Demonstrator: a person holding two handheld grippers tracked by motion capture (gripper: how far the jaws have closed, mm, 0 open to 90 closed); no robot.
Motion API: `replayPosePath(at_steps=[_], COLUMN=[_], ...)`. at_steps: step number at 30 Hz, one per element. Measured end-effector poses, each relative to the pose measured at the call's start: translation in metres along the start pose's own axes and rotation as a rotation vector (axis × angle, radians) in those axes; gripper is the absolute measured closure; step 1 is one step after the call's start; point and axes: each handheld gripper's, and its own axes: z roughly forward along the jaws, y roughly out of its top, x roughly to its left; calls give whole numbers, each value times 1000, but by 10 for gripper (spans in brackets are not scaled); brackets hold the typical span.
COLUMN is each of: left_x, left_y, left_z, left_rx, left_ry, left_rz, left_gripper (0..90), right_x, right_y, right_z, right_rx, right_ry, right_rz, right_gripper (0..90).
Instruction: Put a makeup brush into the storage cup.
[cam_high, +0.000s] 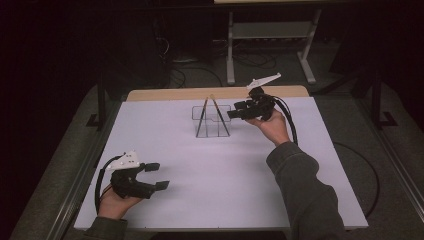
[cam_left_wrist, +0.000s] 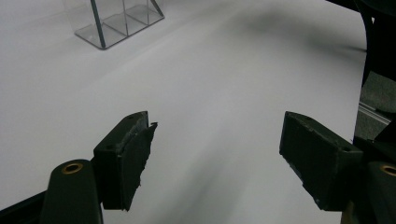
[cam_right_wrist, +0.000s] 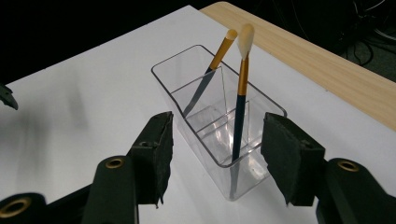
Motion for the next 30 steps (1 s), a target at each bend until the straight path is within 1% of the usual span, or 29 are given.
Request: replayPosePath(at_steps=[4,7,9,11,13,15,17,23,30], left_x=[1,1,0,0,0,0,1,0,0], left_y=[0,0,0,0,0,0,-1,-1,0], left_z=[0,0,0,0,1,1,1,1,2], left_rx=[1,1,1,4,5,4,4,4,7], left_ry=[1,3,2,2,2,2,3,4,4], left_rz=[0,-1,-2,-4,-4,-8,-5,-11,-3], left_gripper=[240,239,239,239,238,238,238,238,238], right_x=[1,2,3,5,5,6,6,9,11], right_y=[-3,-4,-5,-6,-8,-9,-10,-14,-21], right_z=[-4,-6,-7,-8,-9,-11,-12,-16,-22], right_rx=[-5,2,-6,-4,-8,-13,-14,-18,-26], right_ry=[3,12,8,11,11,12,12,13,8], right_rz=[1,13,2,9,3,12,5,8,3], right_gripper=[410,402,399,390,389,388,385,383,377])
